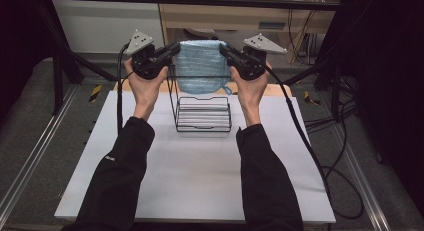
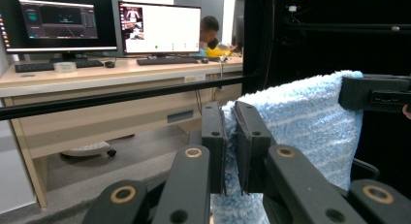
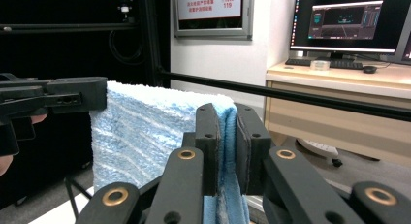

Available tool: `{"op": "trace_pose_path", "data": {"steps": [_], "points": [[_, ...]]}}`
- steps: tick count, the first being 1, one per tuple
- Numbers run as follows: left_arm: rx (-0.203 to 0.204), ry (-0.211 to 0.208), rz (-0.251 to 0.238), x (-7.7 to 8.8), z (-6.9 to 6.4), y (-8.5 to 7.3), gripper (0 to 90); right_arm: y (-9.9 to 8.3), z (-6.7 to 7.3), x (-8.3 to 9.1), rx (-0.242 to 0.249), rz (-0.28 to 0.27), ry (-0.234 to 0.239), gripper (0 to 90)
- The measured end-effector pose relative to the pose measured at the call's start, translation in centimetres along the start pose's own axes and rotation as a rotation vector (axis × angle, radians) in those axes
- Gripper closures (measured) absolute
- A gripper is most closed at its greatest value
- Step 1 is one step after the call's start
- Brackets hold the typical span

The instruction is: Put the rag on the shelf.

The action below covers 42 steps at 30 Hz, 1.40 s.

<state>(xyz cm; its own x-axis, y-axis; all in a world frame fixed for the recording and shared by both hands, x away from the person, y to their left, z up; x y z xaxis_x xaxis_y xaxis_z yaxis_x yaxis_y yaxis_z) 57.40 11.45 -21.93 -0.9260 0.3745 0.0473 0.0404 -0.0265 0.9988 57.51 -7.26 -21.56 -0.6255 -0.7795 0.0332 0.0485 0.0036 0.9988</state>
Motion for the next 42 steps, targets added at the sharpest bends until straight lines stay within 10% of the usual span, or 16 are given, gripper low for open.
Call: {"op": "trace_pose_path", "data": {"steps": [42], "points": [[-0.052,-0.109,0.107,4.7,-1.4,-1.9,82.4,-2.2,3.3,3.1,0.031,0.099,0.125,81.5]]}}
Point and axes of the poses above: each handheld gripper's, and its own axes: x roughly backward along the jaws, y roughly out of its top, z roughly to its left, the point moved 8 cm from there along -x, roughly forward along the jaws, and after that the axes turned 15 degrees about y, right-handed, at the moved point
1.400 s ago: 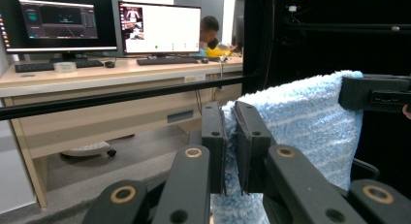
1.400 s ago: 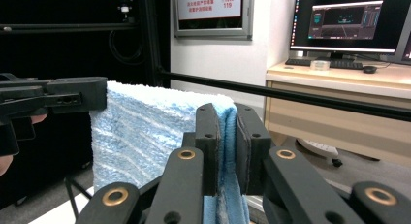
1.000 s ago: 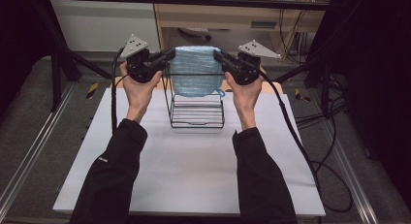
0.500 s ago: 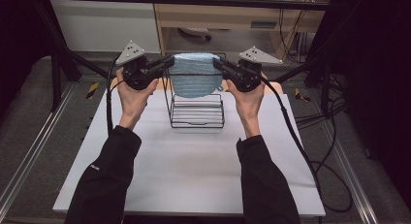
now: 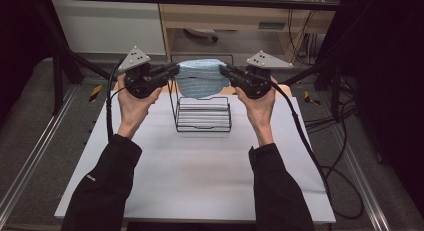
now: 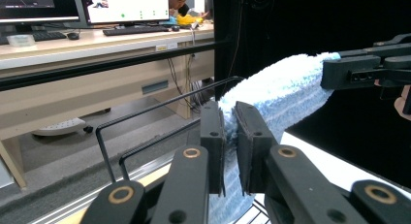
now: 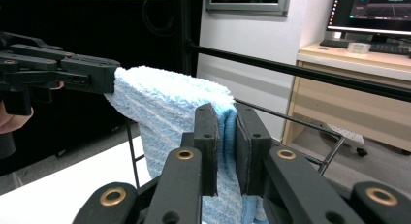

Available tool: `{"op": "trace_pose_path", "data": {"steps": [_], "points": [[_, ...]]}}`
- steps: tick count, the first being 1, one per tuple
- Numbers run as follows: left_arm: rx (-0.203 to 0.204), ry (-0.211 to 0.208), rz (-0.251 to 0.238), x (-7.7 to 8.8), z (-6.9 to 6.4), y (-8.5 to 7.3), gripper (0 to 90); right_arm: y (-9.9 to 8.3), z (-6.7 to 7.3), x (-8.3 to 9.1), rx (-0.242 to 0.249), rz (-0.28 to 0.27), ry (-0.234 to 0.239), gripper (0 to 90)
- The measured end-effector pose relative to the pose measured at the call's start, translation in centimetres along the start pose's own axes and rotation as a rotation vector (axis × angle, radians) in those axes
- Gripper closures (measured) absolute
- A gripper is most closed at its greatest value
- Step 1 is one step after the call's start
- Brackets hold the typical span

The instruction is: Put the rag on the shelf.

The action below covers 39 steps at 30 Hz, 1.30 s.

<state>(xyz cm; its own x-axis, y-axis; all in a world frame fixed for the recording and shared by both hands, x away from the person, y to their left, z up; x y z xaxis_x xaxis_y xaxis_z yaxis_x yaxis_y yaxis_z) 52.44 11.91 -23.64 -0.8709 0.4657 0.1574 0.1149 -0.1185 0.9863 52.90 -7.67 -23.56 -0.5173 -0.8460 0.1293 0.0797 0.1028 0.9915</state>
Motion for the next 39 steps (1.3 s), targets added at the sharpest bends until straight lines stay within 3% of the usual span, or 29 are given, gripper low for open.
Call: {"op": "trace_pose_path", "data": {"steps": [7,12,24,30,35,39], "points": [[-0.006,-0.005,0.007,0.2,0.0,0.1,82.5,0.3,0.3,0.2,0.018,0.006,0.013,81.6],[-0.026,-0.016,0.023,0.6,-0.4,-0.7,82.4,-0.2,0.7,0.4,0.031,0.051,0.029,81.5],[-0.073,-0.027,0.108,0.9,-1.1,-3.0,81.1,-2.2,1.5,0.4,-0.022,0.150,0.072,81.1],[-0.115,-0.022,0.143,0.9,-1.3,-3.8,79.1,-3.2,1.5,0.2,-0.032,0.174,0.083,80.8],[-0.064,-0.050,0.123,1.6,-1.1,-2.7,73.3,-3.6,1.3,0.1,-0.036,0.177,0.087,80.8],[-0.030,-0.060,0.089,2.3,-0.7,-1.3,73.7,-3.9,1.3,0.1,-0.033,0.181,0.088,80.6]]}}
Point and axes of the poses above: each handheld gripper's, and its own axes: x roughly backward along the jaws, y roughly out of its top, z roughly to its left, the point moved 8 cm from there along -x, roughly forward along the jaws, and after that the axes turned 15 degrees about y, right-handed, at the moved point
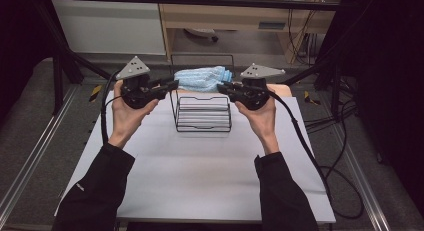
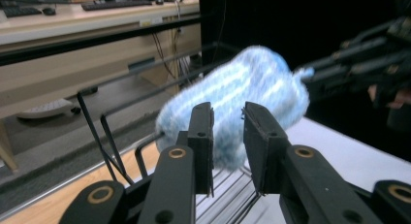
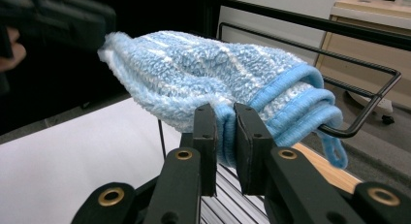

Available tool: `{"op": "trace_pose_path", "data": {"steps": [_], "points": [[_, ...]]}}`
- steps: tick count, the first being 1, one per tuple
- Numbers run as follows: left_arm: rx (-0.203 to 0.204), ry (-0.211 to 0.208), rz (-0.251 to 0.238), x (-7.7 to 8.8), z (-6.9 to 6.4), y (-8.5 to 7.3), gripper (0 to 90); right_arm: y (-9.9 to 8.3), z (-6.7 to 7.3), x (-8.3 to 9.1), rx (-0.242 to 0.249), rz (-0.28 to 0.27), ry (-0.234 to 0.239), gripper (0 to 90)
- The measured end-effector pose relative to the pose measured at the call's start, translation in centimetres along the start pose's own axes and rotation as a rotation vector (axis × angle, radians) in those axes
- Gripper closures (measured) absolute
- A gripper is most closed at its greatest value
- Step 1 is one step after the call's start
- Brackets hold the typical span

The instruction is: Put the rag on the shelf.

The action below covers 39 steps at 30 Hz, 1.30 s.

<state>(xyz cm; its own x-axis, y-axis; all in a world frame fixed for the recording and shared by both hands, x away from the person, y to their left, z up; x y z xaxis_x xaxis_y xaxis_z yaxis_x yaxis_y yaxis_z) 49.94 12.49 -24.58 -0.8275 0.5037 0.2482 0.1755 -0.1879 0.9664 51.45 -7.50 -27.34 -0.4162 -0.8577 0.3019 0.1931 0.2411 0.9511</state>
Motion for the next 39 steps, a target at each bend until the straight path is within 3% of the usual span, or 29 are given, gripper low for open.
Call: {"op": "trace_pose_path", "data": {"steps": [2,7,10,20,26,29,35,39], "points": [[0.000,-0.006,0.020,-0.2,-0.1,0.0,76.3,-0.1,0.0,0.0,0.002,0.001,-0.002,80.3],[-0.025,-0.017,0.125,-1.5,-0.6,-1.6,83.2,-0.2,0.0,0.1,0.012,0.003,-0.005,79.2],[-0.028,-0.020,0.154,-2.1,-0.7,-2.3,86.0,-0.3,0.0,0.2,0.011,0.005,-0.008,76.9],[-0.049,0.000,0.170,-3.5,-1.0,-2.9,89.6,0.2,0.4,1.2,0.008,-0.035,-0.014,60.7],[-0.073,0.019,0.173,-3.8,-1.1,-3.0,89.8,1.6,0.9,1.8,0.028,-0.082,-0.020,58.7],[-0.072,0.023,0.175,-3.9,-1.0,-3.1,89.8,2.7,1.2,1.8,0.021,-0.116,-0.009,61.1],[-0.073,0.026,0.171,-4.2,-1.0,-3.2,89.9,2.1,1.7,-0.2,-0.011,-0.060,0.046,87.5],[-0.070,0.021,0.164,-4.2,-0.9,-3.3,89.9,0.4,0.5,-0.7,-0.034,0.000,-0.007,90.0]]}}
Point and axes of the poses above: each handheld gripper's, and its own axes: x roughly backward along the jaws, y roughly out of its top, z roughly to its left, the point moved 8 cm from there along -x, roughly forward along the jaws, and after that the axes turned 15 degrees about y, right-handed, at the moved point
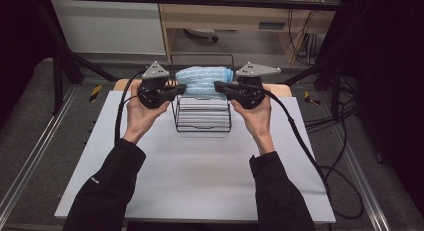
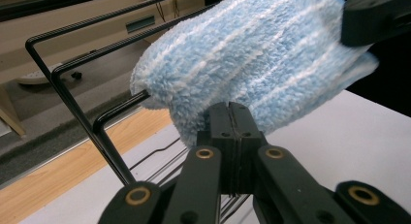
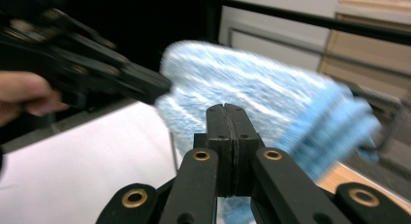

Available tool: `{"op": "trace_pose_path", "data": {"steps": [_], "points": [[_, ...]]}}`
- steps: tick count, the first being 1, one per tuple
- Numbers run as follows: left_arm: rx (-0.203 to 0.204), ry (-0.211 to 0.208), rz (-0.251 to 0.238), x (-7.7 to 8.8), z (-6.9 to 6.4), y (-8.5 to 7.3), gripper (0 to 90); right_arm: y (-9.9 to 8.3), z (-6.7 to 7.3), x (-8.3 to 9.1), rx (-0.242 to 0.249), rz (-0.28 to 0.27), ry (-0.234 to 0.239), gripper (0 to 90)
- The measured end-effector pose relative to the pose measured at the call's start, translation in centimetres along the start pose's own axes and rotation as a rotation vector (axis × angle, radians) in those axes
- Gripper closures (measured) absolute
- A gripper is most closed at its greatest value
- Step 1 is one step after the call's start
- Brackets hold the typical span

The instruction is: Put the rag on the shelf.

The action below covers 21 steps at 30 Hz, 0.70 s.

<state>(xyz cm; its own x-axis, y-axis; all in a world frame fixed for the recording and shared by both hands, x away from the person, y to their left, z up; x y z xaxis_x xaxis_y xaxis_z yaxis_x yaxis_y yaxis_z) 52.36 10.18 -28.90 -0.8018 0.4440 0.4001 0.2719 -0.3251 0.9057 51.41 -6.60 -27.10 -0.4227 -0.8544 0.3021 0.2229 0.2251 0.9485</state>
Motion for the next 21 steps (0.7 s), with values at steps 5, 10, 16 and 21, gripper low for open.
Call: {"op": "trace_pose_path", "data": {"steps": [5,10,16,21], "points": [[0.000,0.004,-0.003,-0.2,0.0,-0.1,89.9,-1.2,-1.7,0.9,-0.023,0.014,-0.068,90.0],[-0.004,0.010,-0.009,-0.3,0.0,-0.1,89.8,-1.7,-2.2,0.9,-0.032,0.004,-0.067,89.9],[0.011,0.015,-0.021,-0.7,0.2,-0.2,89.2,-1.9,-2.5,0.4,-0.022,0.005,-0.076,87.3],[0.033,0.000,-0.027,-0.6,0.2,-0.3,88.6,-2.0,-2.3,0.3,-0.017,0.004,-0.067,81.5]]}}
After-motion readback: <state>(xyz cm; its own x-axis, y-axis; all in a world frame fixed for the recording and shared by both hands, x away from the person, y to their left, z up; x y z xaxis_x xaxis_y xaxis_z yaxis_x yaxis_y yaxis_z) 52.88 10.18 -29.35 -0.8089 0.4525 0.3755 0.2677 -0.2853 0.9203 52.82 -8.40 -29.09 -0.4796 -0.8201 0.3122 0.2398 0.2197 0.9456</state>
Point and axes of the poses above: each handheld gripper's, and its own axes: x roughly backward along the jaws, y roughly out of its top, z roughly to its left, the point moved 8 cm from there along -x, roughly forward along the jaws, and after that the axes turned 15 degrees about y, right-handed, at the moved point
